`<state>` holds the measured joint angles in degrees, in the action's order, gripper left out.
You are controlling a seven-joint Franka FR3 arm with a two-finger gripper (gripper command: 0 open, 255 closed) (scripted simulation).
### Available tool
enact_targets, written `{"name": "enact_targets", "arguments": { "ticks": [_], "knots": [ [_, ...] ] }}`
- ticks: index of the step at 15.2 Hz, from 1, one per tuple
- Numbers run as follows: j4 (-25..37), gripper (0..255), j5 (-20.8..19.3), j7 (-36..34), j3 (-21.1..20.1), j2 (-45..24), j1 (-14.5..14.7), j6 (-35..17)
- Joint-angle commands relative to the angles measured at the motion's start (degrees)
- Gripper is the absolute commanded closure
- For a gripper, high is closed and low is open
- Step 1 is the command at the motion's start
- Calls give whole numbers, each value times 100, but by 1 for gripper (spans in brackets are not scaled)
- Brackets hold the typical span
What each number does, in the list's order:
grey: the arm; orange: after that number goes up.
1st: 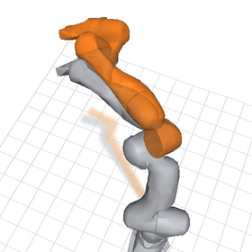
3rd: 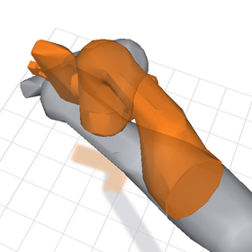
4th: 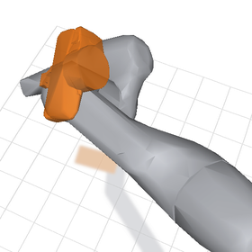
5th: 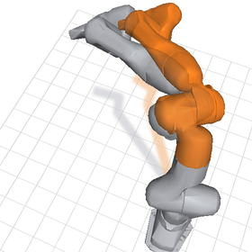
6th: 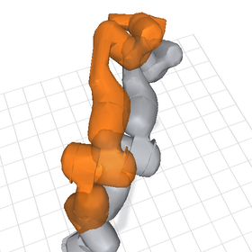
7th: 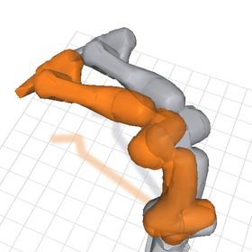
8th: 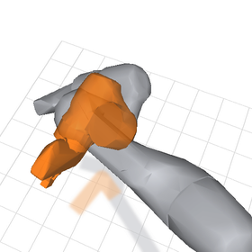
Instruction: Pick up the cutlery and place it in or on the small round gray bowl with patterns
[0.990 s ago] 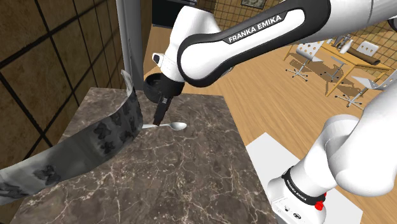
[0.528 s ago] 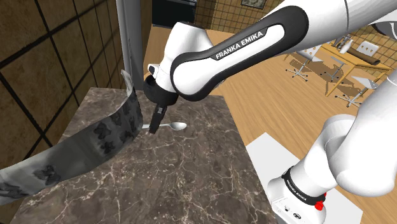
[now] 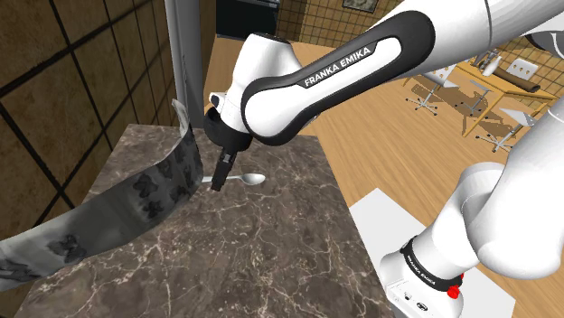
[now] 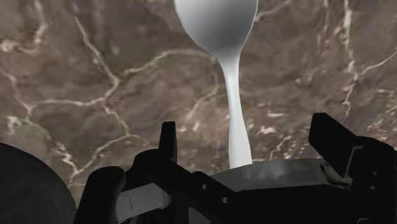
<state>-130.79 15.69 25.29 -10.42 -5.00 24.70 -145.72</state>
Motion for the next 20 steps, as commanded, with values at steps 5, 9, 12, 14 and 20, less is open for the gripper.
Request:
{"name": "enact_targets", "arguments": {
  "ticks": [5,9,12,14,20],
  "knots": [
    [0,255,0,0,0,1,0,0],
    [0,255,0,0,0,1,0,1],
    [43,255,-22,-36,6,106,-4,147],
    [93,255,-43,-70,11,206,-10,296],
    [271,255,-101,-167,29,482,-25,744]
  ]
}}
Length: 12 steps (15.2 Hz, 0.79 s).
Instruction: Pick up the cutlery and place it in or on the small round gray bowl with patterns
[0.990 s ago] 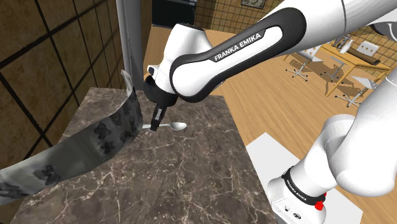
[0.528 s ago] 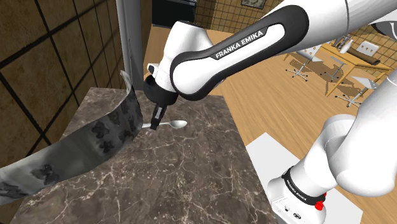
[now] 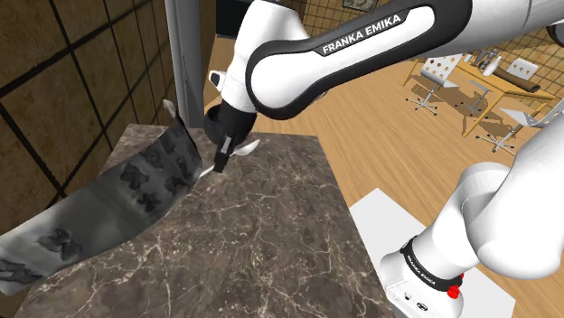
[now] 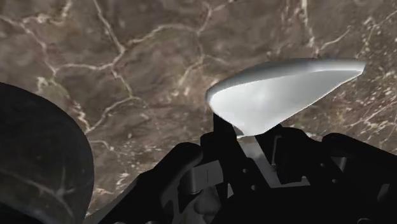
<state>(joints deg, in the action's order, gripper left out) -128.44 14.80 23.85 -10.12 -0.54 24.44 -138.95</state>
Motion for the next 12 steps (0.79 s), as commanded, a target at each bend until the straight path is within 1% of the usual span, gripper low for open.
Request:
{"name": "enact_targets", "arguments": {
  "ticks": [1,12],
  "knots": [
    [70,255,-20,-39,2,78,-1,142],
    [523,255,-112,-200,33,459,-31,967]
  ]
}}
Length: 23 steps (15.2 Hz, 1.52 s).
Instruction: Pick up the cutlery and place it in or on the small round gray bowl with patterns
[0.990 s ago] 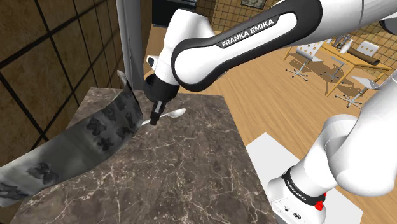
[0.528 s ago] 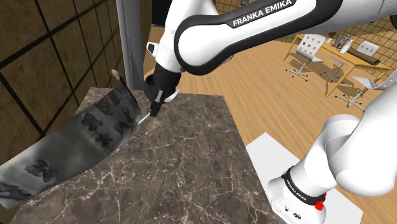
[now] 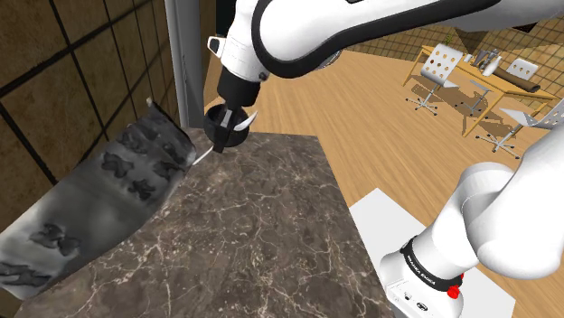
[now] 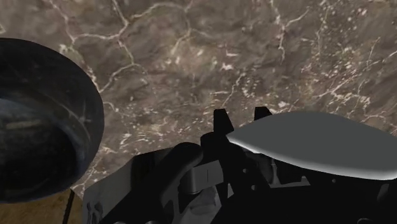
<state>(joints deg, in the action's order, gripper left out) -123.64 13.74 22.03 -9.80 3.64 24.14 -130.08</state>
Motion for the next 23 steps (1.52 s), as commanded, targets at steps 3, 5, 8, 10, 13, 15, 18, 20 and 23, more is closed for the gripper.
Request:
{"name": "enact_targets", "arguments": {
  "ticks": [3,5,8,10,13,15,18,20,23],
  "knots": [
    [192,255,-29,-60,9,120,-9,306],
    [298,255,-44,-87,15,167,-14,456],
    [465,255,-65,-127,23,227,-21,680],
    [582,255,-79,-154,28,261,-26,830],
    [908,255,-101,46,157,45,-133,984],
    [1226,255,-114,245,276,-196,-237,1103],
    [1759,255,-124,528,439,-589,-392,1304],
    [2156,255,-125,705,535,-874,-499,1455],
    [2822,255,-119,950,660,-1339,-661,1714]
  ]
}}
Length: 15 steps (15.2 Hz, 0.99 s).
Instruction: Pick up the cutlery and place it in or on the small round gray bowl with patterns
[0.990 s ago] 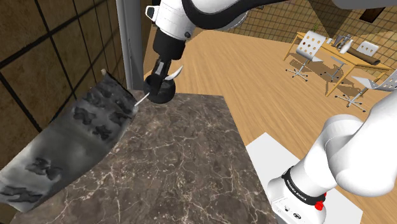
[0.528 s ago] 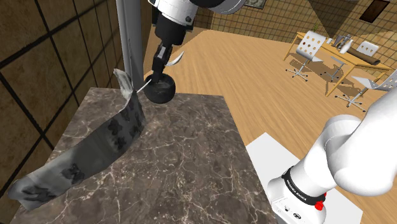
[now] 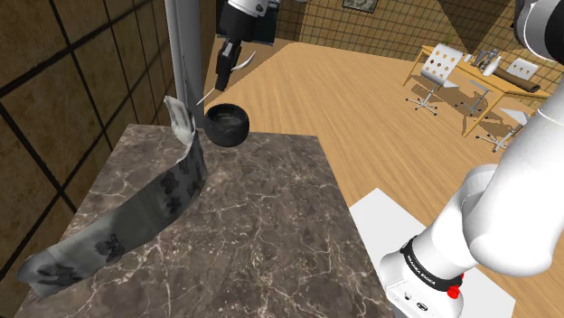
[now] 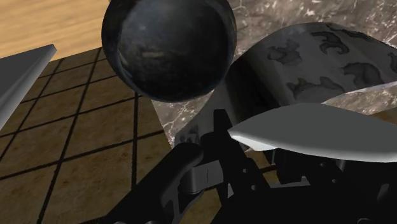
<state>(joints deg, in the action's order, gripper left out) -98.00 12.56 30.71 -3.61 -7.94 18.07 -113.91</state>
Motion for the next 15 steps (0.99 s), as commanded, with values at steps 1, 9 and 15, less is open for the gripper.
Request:
{"name": "enact_targets", "arguments": {
  "ticks": [1,9,15],
  "knots": [
    [481,255,3,151,75,-332,-103,184],
    [-30,255,54,274,63,-406,-95,-391],
    [-350,255,100,369,53,-511,-90,-808]
  ]
}}
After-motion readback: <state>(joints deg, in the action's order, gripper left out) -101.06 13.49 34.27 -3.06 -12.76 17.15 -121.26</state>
